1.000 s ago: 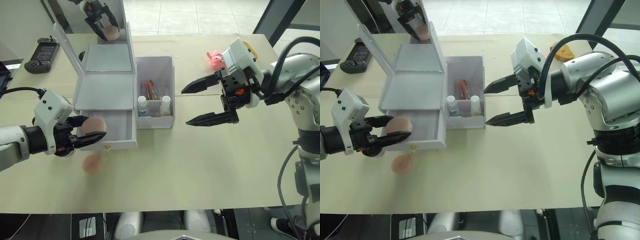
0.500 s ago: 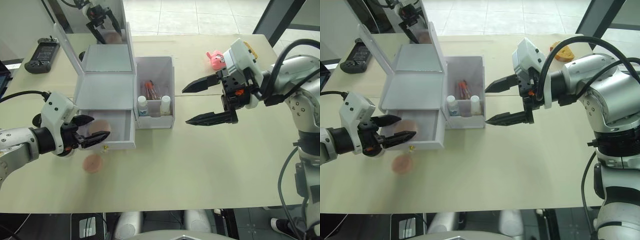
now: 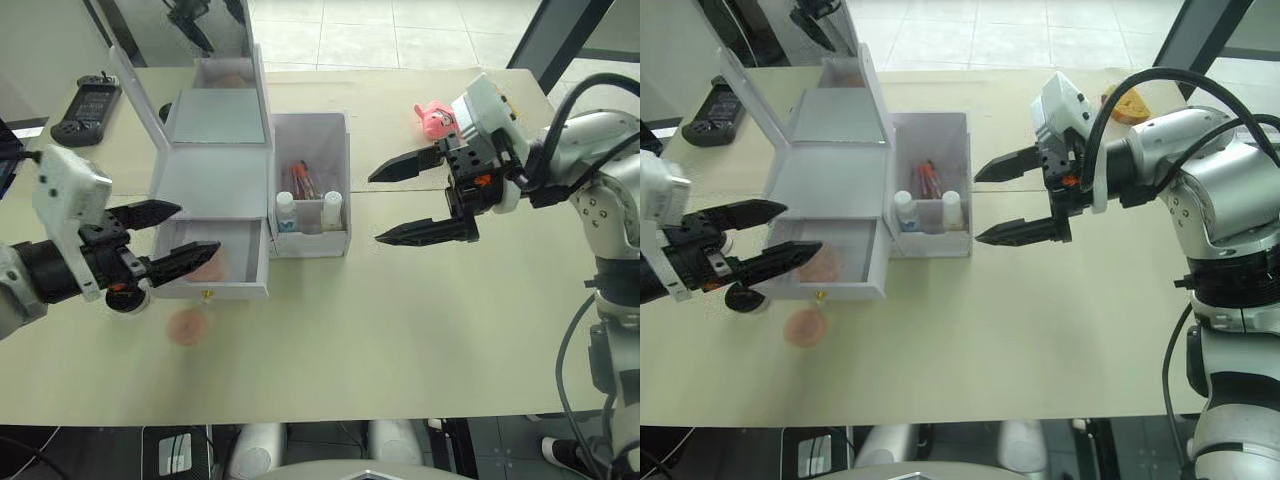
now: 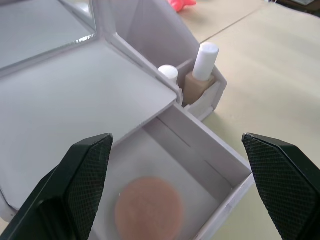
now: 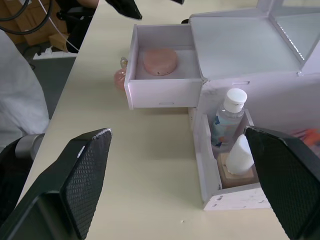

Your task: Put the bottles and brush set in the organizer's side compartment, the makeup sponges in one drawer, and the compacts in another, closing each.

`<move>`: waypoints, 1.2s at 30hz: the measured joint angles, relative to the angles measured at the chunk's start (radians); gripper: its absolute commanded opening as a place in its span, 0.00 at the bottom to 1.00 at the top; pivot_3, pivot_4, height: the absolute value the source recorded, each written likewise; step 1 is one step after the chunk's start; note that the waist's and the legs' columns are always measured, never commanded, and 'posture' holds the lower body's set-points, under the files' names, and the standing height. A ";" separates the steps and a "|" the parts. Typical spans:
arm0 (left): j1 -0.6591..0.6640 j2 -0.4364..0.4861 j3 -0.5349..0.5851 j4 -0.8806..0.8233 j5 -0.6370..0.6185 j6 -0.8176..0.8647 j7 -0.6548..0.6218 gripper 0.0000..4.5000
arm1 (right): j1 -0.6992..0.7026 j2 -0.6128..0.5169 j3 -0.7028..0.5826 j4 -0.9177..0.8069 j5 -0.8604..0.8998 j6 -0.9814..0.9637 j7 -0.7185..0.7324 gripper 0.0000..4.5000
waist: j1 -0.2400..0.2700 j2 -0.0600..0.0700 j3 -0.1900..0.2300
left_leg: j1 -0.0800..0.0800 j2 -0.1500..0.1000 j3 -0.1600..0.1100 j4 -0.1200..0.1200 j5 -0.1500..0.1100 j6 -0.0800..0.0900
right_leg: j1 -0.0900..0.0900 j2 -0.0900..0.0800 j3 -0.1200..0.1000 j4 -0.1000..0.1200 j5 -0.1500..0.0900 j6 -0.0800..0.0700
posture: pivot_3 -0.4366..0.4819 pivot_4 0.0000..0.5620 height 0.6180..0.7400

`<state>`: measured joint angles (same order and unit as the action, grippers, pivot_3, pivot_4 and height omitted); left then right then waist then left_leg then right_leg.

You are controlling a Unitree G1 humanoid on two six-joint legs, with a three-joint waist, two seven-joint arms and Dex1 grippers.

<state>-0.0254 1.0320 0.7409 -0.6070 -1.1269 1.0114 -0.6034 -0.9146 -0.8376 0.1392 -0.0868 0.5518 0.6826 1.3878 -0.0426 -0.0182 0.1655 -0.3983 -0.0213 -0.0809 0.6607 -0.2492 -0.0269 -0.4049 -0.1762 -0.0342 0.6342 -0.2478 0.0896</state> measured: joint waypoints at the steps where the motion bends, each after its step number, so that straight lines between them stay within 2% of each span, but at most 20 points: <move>1: 0.070 -0.007 0.070 0.026 0.044 -0.028 -0.037 0.99 | 0.032 -0.008 -0.017 0.025 -0.012 -0.047 0.008 1.00 | -0.002 0.000 0.000 | 0.000 0.000 0.000 0.000 0.000 0.000 | 0.000 0.000 0.000 -0.001 0.000 0.000 | 0.48 0.27 1.00; 3: 0.207 -0.019 0.168 0.094 0.170 -0.096 -0.124 0.99 | 0.106 -0.027 -0.065 0.099 -0.021 -0.091 0.016 1.00 | -0.003 0.000 0.000 | 0.000 0.000 0.002 -0.001 0.000 0.000 | 0.000 0.000 0.000 -0.002 0.000 0.000 | 0.48 0.27 1.00; 5: 0.267 -0.042 0.205 0.150 0.241 -0.156 -0.178 0.99 | 0.139 -0.030 -0.083 0.146 -0.030 -0.125 0.019 1.00 | -0.001 0.000 0.000 | 0.000 0.000 0.002 -0.001 -0.001 0.001 | 0.000 0.000 0.000 -0.002 0.000 0.000 | 0.48 0.27 1.00; 8: 0.376 -0.111 0.277 0.341 0.368 -0.309 -0.256 0.99 | 0.228 -0.044 -0.132 0.265 -0.067 -0.219 0.020 1.00 | 0.000 0.000 0.000 | 0.001 0.000 0.002 -0.001 -0.004 0.007 | 0.001 0.000 0.000 -0.003 0.000 0.000 | 0.48 0.27 1.00; 12: 0.432 -0.201 0.297 0.545 0.456 -0.442 -0.300 0.99 | 0.308 -0.033 -0.207 0.433 -0.075 -0.283 -0.005 1.00 | 0.007 0.000 0.000 | 0.000 0.001 0.002 0.000 -0.004 0.007 | 0.002 0.000 0.000 -0.005 0.000 0.000 | 0.48 0.27 1.00; 17: 0.493 -0.263 0.296 0.688 0.533 -0.579 -0.334 0.99 | 0.380 -0.018 -0.245 0.519 -0.100 -0.352 -0.048 1.00 | 0.008 -0.001 0.000 | 0.001 0.001 0.003 0.000 -0.004 0.007 | 0.001 0.000 0.000 -0.004 0.000 0.000 | 0.48 0.27 1.00; 20: 0.514 -0.295 0.296 0.689 0.536 -0.593 -0.329 0.99 | 0.399 -0.014 -0.271 0.510 -0.097 -0.347 -0.067 1.00 | 0.008 -0.001 0.000 | 0.001 0.001 0.003 0.000 -0.004 0.007 | 0.002 0.000 0.000 -0.004 0.000 0.000 | 0.48 0.27 1.00; 28: 0.500 -0.305 0.265 0.621 0.521 -0.598 -0.334 0.99 | 0.400 -0.003 -0.286 0.379 -0.060 -0.295 -0.084 1.00 | 0.012 -0.001 0.000 | 0.002 0.002 0.003 0.000 -0.004 0.007 | 0.002 0.000 0.000 -0.004 0.000 0.000 | 0.48 0.27 1.00; 33: 0.564 -0.332 0.253 0.429 0.399 -0.536 -0.407 0.99 | 0.316 0.022 -0.267 0.207 0.046 -0.141 -0.074 1.00 | 0.003 -0.001 0.000 | 0.002 0.002 0.002 0.000 -0.004 0.007 | 0.001 0.000 0.001 -0.004 0.000 0.000 | 0.48 0.27 1.00; 36: 0.646 -0.370 0.226 0.277 0.336 -0.487 -0.430 0.99 | 0.183 0.000 -0.196 0.090 0.110 0.006 -0.035 1.00 | -0.004 0.000 0.000 | 0.002 0.002 0.003 0.000 -0.005 0.008 | 0.001 0.000 0.002 -0.004 0.000 0.000 | 0.48 0.27 1.00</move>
<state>0.6210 0.6624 0.9671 -0.3300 -0.7912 0.5248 -1.0335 -0.7318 -0.8381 -0.0564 0.0032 0.6619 0.6881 1.3526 -0.0466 -0.0179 0.1653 -0.3967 -0.0194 -0.0778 0.6609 -0.2539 -0.0192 -0.4041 -0.1762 -0.0318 0.6305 -0.2478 0.0895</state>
